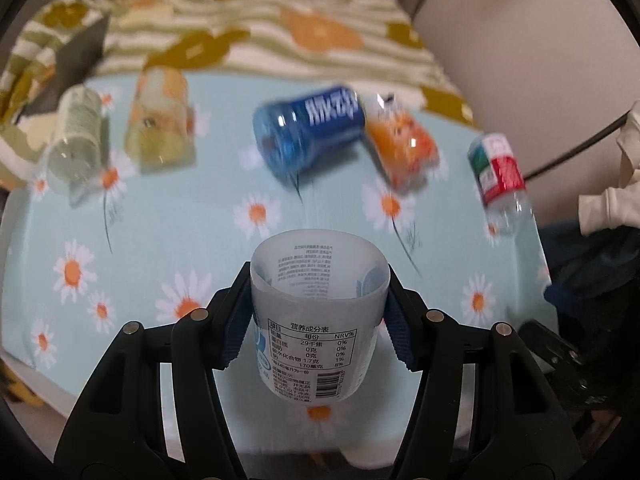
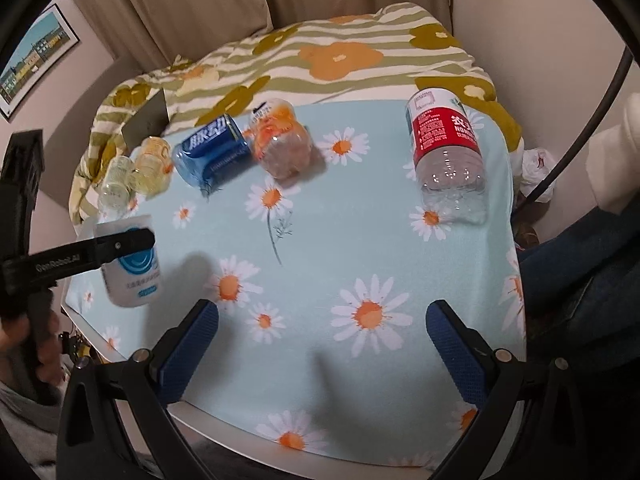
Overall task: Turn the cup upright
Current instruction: 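Lower the upright white cup onto the tablecloth and open the right gripper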
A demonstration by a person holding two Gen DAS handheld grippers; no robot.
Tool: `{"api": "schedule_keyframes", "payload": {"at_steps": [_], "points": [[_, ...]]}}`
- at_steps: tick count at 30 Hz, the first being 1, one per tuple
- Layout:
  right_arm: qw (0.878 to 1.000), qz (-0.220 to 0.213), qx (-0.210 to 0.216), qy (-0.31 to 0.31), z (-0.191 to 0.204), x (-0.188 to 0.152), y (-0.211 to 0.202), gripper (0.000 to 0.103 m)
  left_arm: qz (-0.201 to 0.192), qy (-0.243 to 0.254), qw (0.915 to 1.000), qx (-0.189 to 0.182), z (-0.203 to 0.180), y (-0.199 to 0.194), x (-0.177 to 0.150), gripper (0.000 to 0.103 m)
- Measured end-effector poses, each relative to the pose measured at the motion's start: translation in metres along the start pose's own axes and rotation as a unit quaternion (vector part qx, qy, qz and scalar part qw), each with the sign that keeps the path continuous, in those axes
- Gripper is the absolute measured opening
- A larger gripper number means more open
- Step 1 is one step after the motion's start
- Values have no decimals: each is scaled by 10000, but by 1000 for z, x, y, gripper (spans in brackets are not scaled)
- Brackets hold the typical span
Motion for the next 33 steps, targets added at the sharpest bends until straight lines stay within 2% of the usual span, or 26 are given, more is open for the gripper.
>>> {"api": "schedule_keyframes", "payload": {"at_steps": [6,9,14,22,33], "points": [[9989,-334,-268,-185,9,-2,1,103,-944,208,9953,-14,-5,18,-10,64],[9988,-407,-234,-118,8,-3,4,103,-1341,323,9904,28,-8,22,-16,64],[9976,-504,-389,-261,10,-10,8,103,-1723,508,9836,186,-12,29,-24,64],[9971,-515,-370,-416,16,-17,13,103,-1851,717,9793,385,-16,32,-40,64],[9972,-568,-275,-400,19,-18,8,103,-1463,859,9839,563,-20,28,-52,64]]}}
Point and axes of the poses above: each gripper's, at about its wrist camera, not at the fingertips, and y roughly the way its jaws point, z to its left, x to its top, the point moved 3 cm from there along y, roughly the way its jaws point, and after that the axes turned 3 degrees about z, right-handed, at the moved point
